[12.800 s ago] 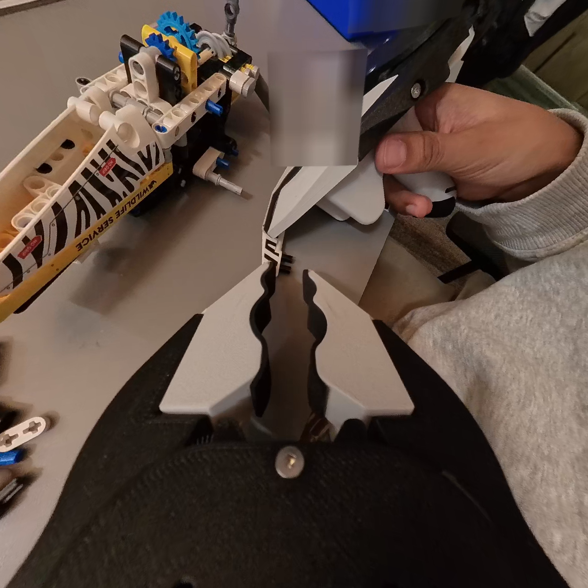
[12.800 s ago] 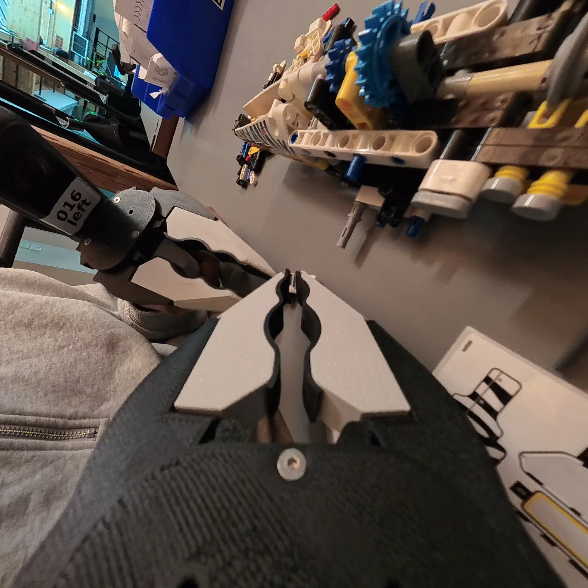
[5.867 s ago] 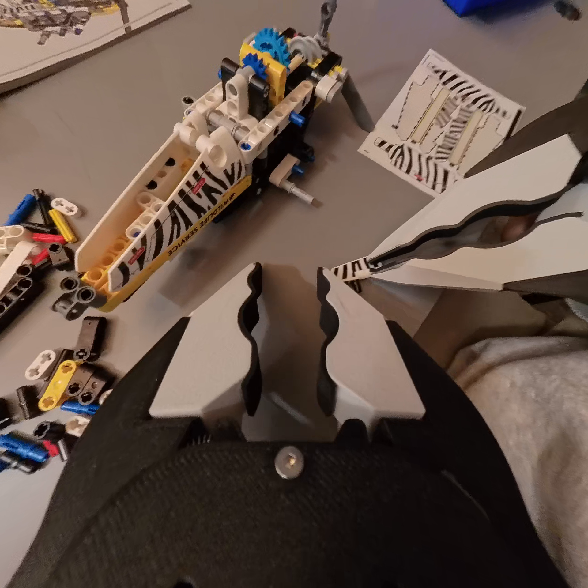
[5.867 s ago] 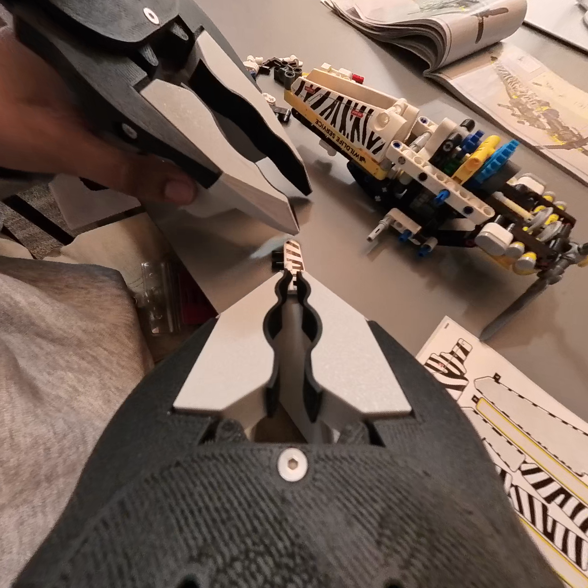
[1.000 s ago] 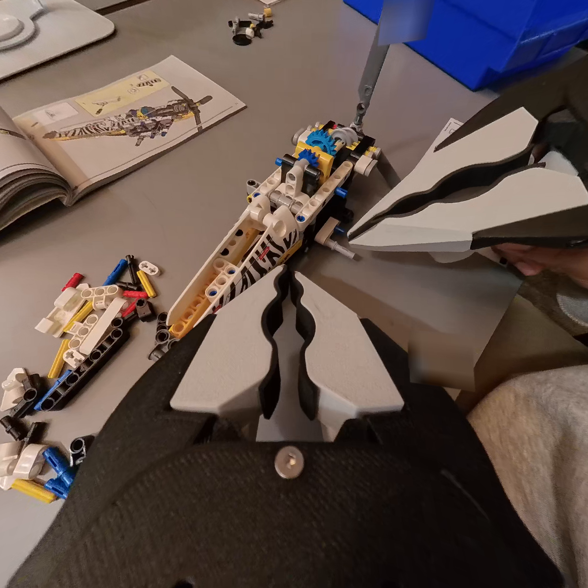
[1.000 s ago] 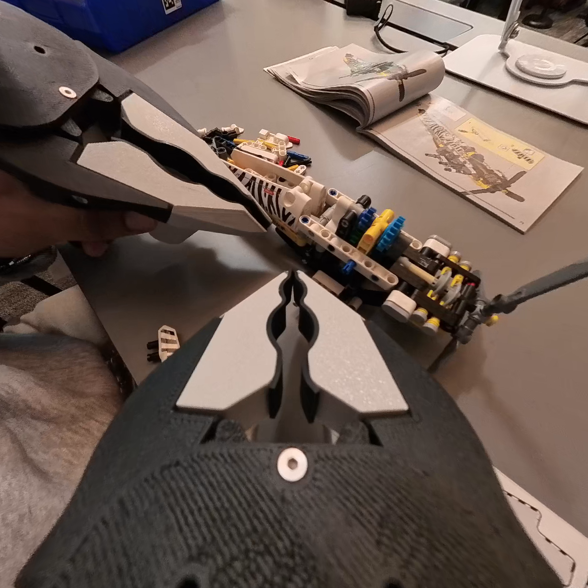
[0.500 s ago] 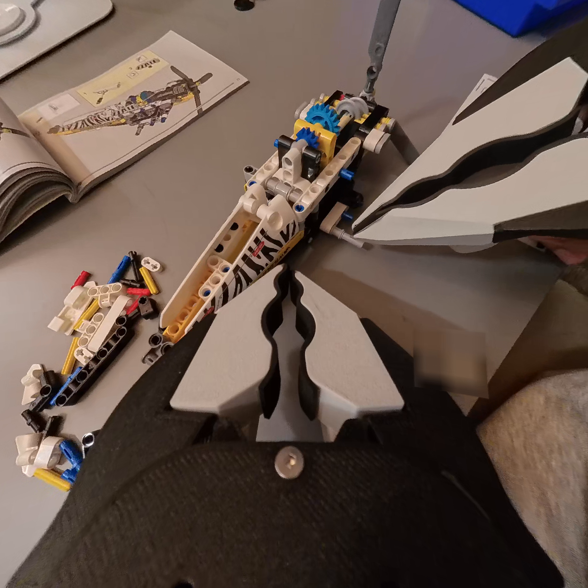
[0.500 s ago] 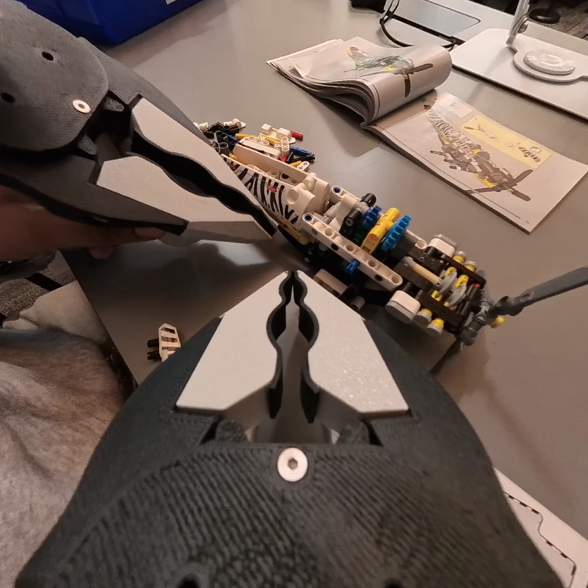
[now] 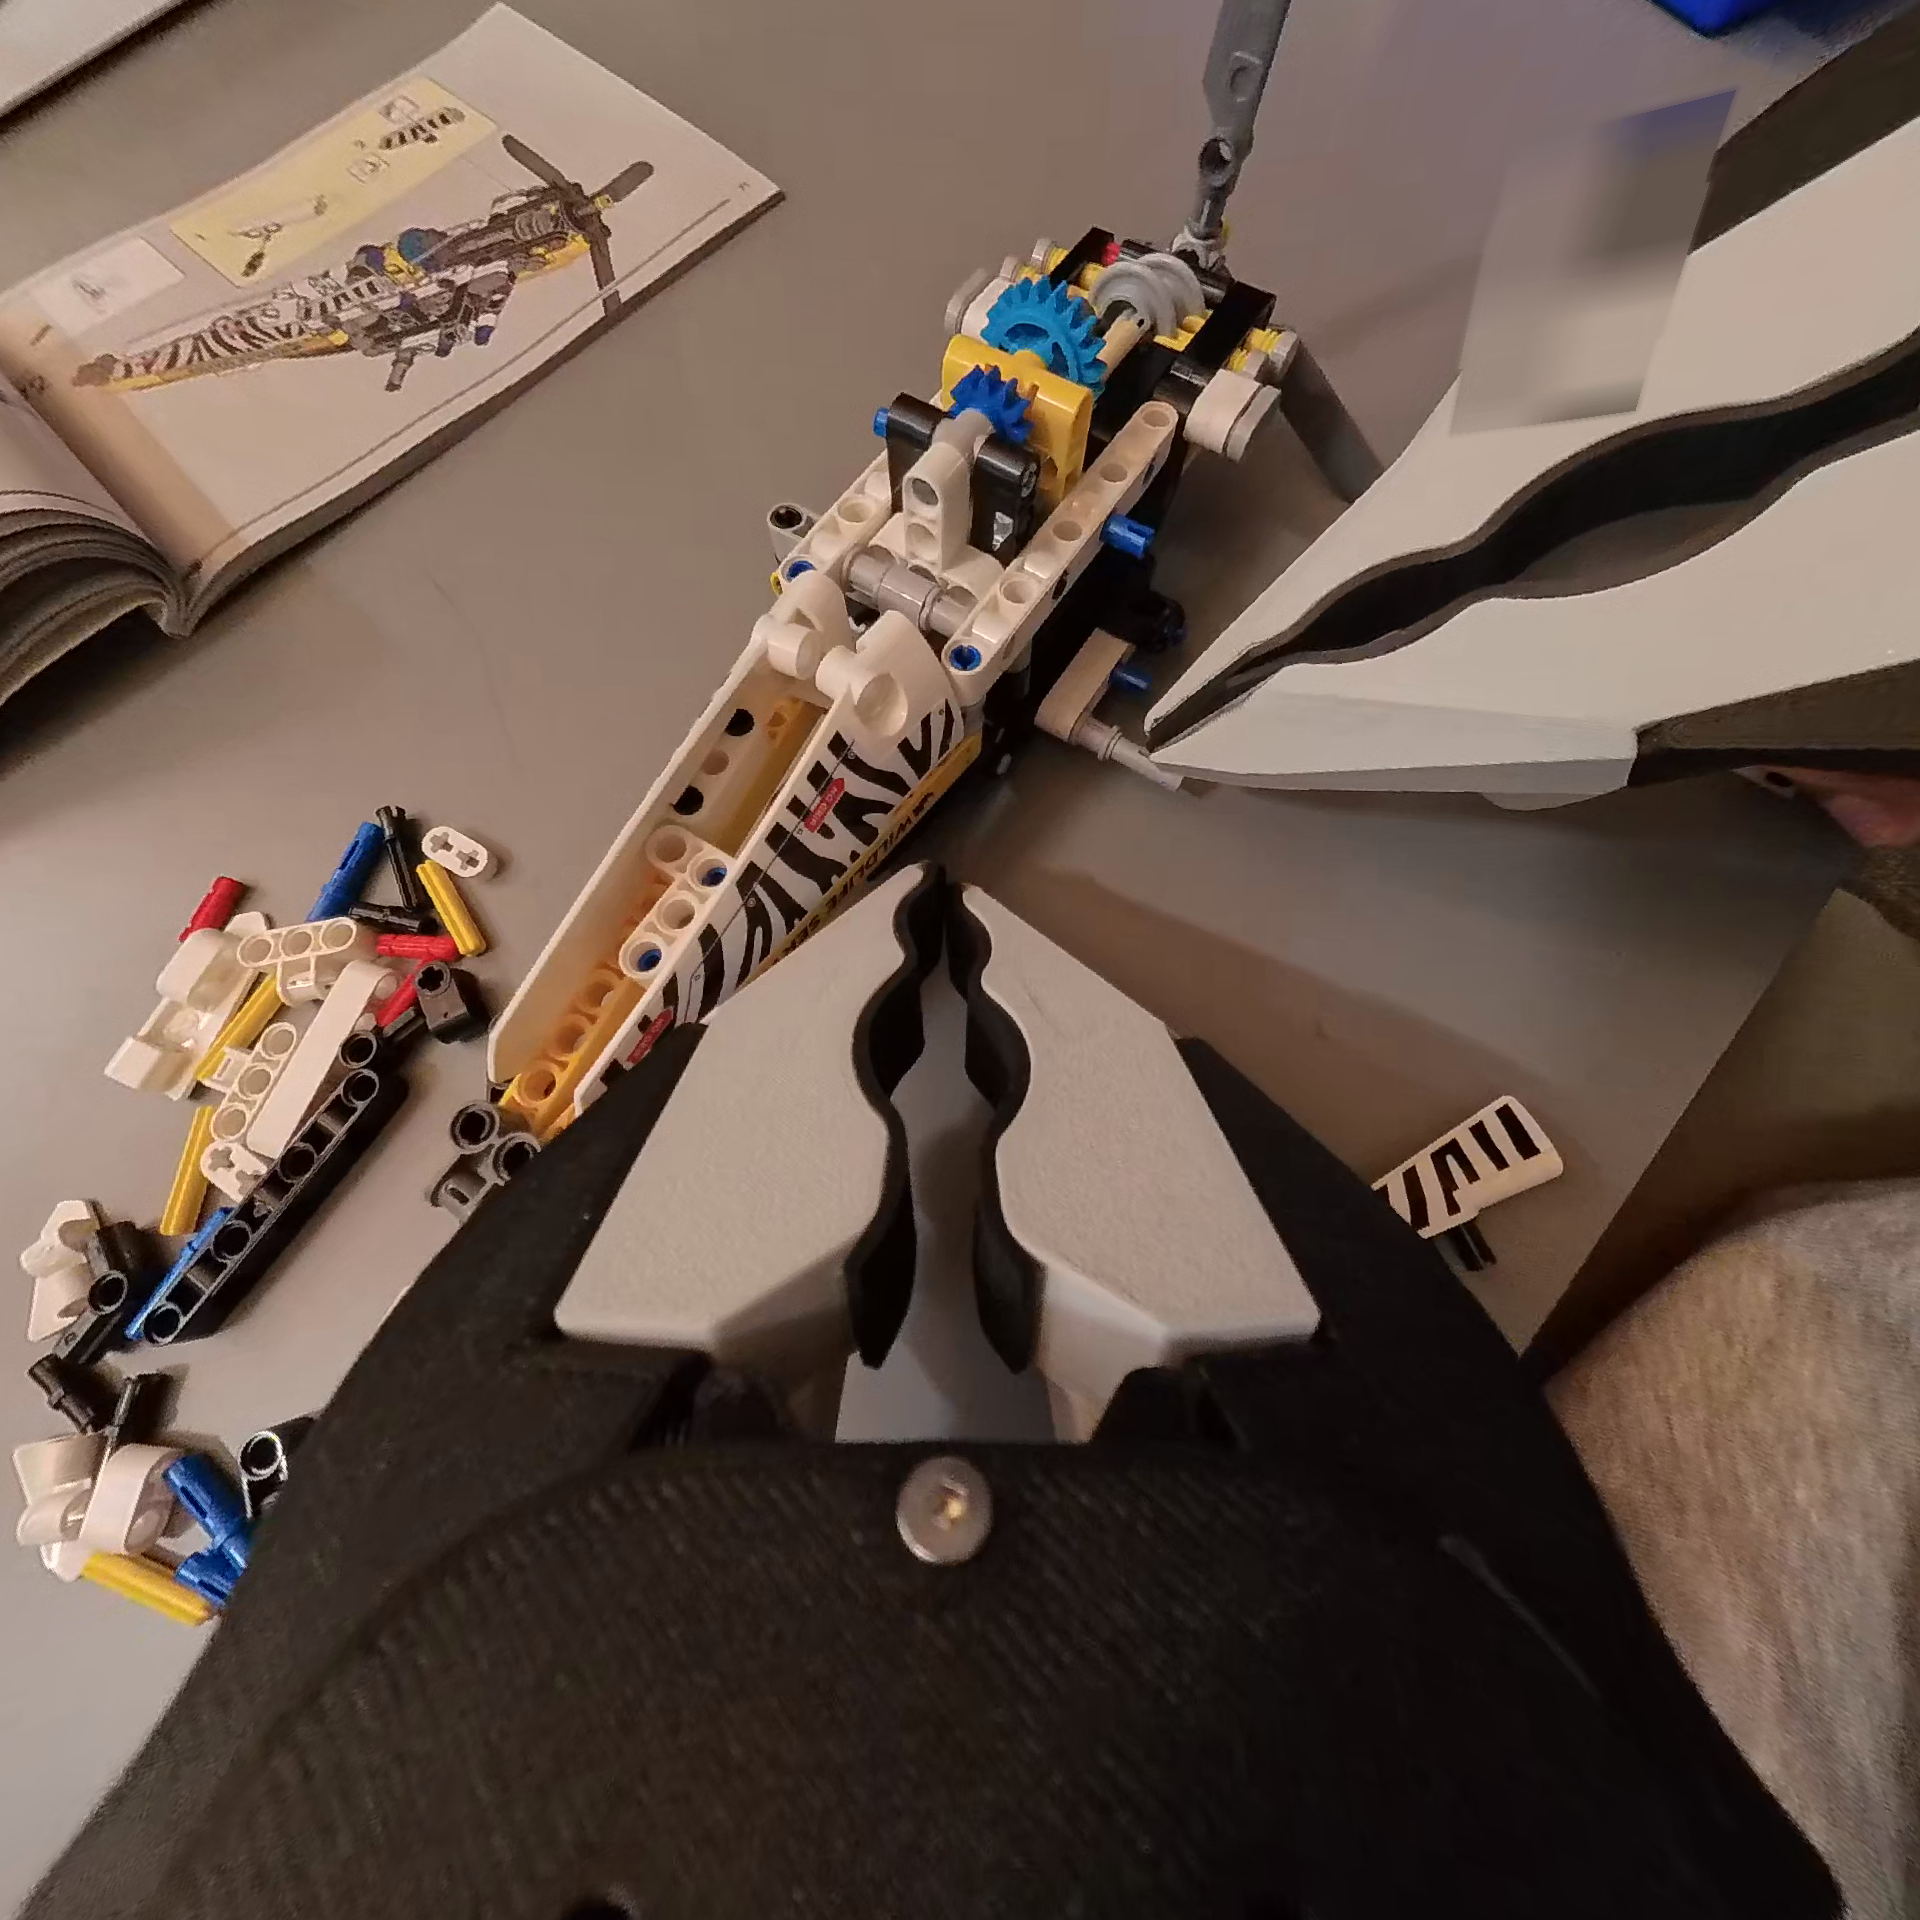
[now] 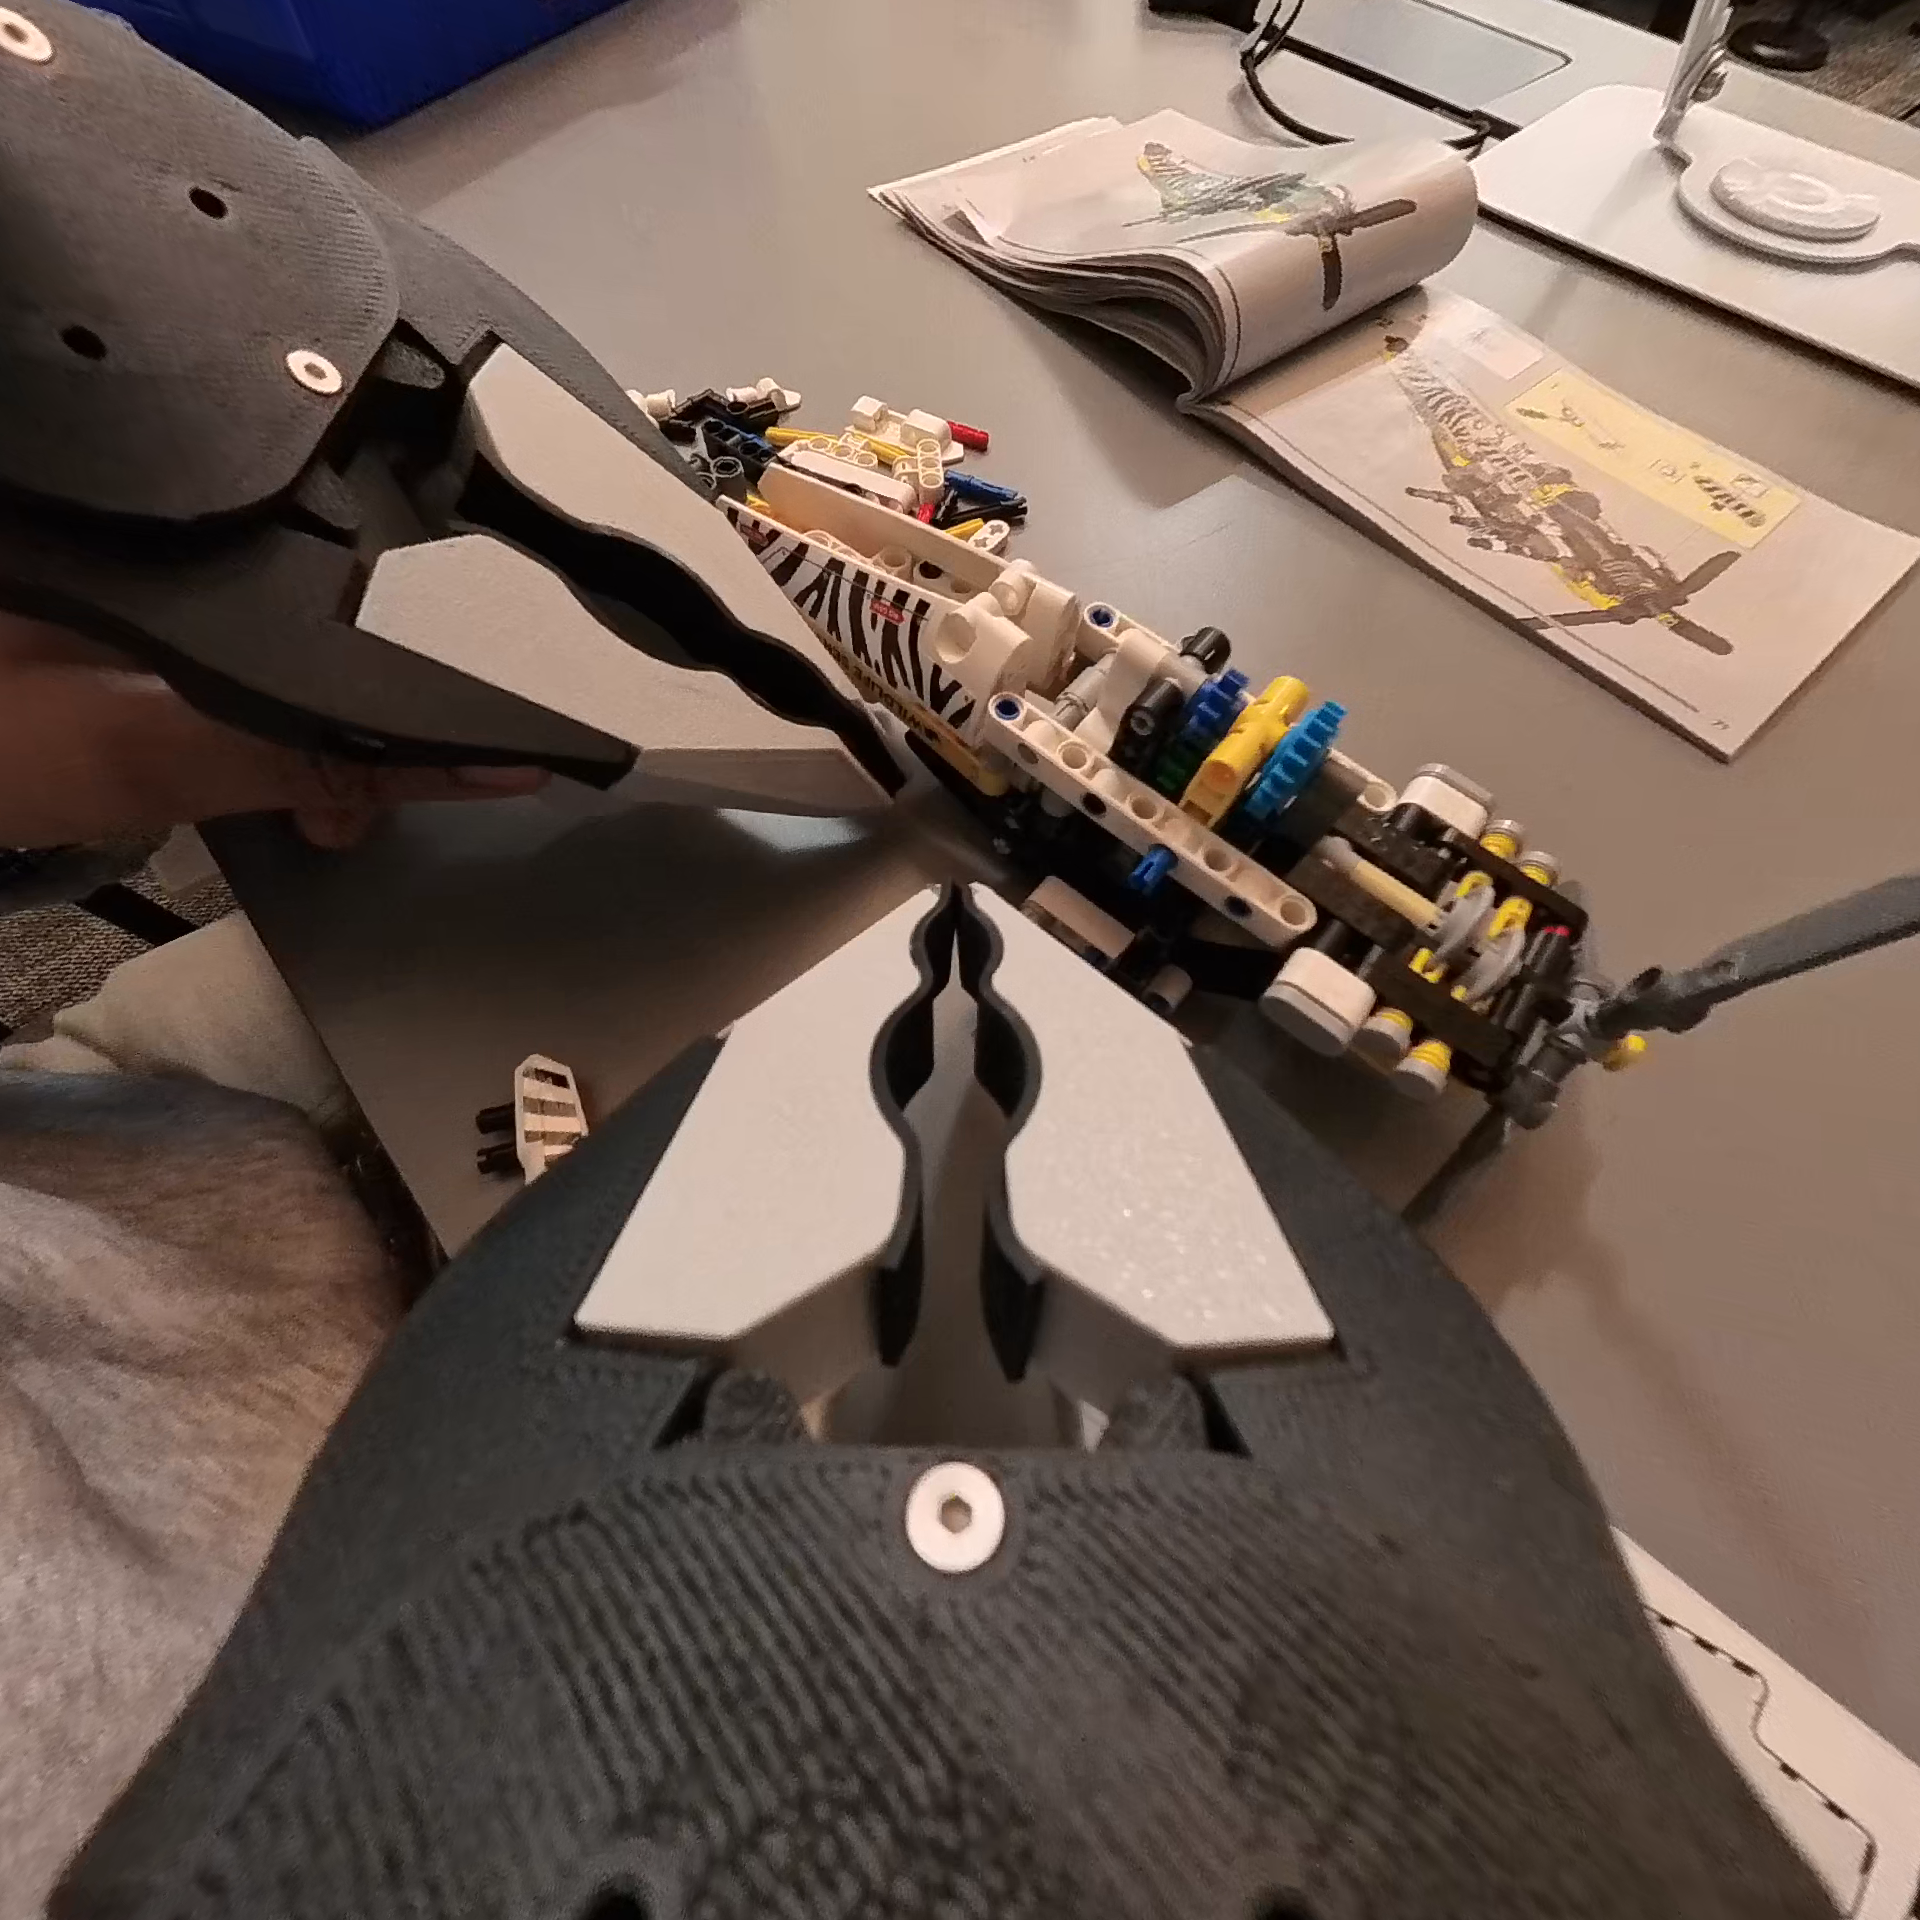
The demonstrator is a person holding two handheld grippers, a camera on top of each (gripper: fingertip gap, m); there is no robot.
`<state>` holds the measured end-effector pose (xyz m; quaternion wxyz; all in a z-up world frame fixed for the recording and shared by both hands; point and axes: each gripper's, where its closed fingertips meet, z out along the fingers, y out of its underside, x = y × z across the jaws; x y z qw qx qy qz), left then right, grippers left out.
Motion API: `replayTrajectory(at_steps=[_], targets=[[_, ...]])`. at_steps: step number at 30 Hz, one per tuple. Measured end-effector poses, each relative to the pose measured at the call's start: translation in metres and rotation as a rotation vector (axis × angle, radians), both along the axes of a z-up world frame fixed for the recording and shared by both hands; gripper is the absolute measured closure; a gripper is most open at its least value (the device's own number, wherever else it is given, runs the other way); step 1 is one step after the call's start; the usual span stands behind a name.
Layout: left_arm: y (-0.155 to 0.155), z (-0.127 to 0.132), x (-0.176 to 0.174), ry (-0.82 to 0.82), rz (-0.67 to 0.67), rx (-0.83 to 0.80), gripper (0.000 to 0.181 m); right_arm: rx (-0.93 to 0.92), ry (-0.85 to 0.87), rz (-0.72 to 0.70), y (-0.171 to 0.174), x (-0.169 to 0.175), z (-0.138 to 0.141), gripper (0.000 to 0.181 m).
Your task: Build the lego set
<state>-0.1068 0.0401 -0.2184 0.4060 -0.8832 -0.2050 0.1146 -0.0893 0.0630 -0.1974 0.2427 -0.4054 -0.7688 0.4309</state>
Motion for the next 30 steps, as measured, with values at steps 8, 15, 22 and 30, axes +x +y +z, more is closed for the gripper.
replayTrajectory(at_steps=[8, 15, 22, 30], targets=[[0.0002, -0.0002, 0.0001, -0.006, -0.002, 0.002, 0.181, 0.021, -0.007, 0.001, -0.0006, 0.0, -0.0028, 0.181], [0.0002, -0.0005, 0.0003, -0.007, -0.003, 0.0, 0.181, 0.035, -0.011, 0.003, -0.0012, 0.0001, -0.0044, 0.181], [0.0002, -0.0008, 0.0003, -0.005, -0.003, -0.002, 0.181, 0.035, -0.008, 0.004, -0.0014, 0.0002, -0.0041, 0.181], [0.0002, -0.0009, 0.0005, -0.003, -0.004, -0.003, 0.181, 0.037, -0.008, 0.004, -0.0015, 0.0002, -0.0045, 0.181]])
